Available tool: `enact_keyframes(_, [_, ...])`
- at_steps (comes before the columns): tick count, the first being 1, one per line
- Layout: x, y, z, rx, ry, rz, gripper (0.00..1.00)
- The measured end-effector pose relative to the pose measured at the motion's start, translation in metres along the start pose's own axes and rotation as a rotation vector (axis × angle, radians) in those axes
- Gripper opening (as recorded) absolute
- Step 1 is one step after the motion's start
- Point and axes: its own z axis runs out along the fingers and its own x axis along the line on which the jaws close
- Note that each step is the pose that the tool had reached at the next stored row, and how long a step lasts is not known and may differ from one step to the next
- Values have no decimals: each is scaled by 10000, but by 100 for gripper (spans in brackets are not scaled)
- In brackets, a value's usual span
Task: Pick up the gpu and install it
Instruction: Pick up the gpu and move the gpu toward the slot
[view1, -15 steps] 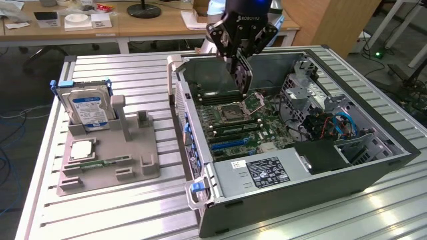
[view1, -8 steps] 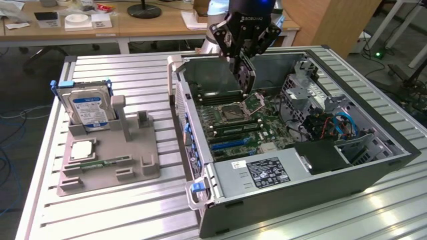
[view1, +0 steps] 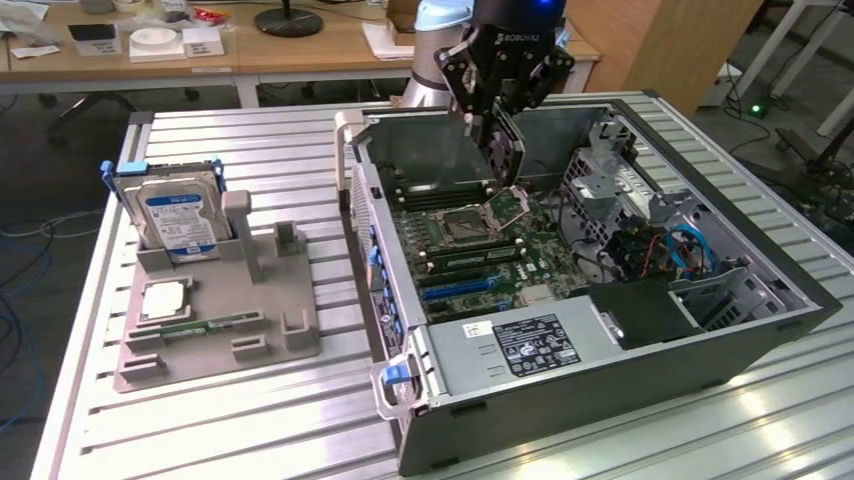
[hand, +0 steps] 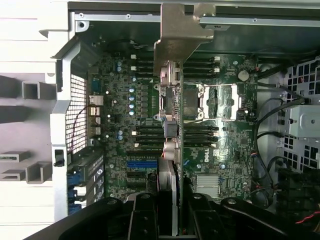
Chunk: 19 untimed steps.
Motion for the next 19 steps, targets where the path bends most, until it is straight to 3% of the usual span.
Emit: enact_keyframes(19, [-286, 5, 16, -1, -1, 10, 28])
